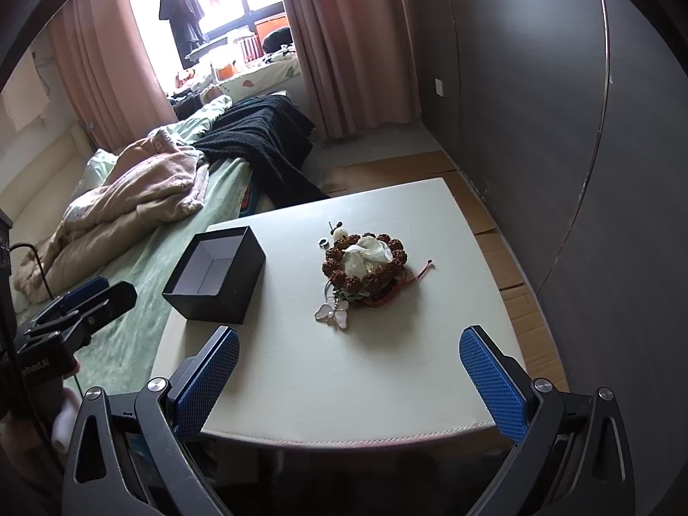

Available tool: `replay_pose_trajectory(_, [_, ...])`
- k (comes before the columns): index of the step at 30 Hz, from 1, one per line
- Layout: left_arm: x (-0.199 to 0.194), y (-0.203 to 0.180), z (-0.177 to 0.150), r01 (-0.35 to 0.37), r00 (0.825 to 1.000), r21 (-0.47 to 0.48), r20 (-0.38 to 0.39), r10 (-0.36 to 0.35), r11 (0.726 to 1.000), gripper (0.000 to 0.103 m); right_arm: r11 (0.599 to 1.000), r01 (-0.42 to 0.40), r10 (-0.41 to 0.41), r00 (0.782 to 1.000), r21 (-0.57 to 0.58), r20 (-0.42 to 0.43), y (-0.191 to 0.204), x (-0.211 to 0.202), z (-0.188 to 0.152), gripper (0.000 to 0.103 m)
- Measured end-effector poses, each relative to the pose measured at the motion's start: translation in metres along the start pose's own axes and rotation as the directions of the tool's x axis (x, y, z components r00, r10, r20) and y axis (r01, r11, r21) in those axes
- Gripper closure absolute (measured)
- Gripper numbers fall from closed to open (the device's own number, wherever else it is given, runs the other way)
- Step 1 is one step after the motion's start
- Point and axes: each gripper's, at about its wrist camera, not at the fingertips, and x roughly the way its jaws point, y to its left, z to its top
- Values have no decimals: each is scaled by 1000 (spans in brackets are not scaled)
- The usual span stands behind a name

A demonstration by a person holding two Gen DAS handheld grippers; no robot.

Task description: Organize jewelry

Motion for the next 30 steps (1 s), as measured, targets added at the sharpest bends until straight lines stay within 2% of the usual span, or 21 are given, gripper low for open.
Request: replay_pose_trajectory(30, [-3,0,1,4,1000,8,7,-4,1000,2,1000,4,-4,1000,5,-10,1,4,1,0])
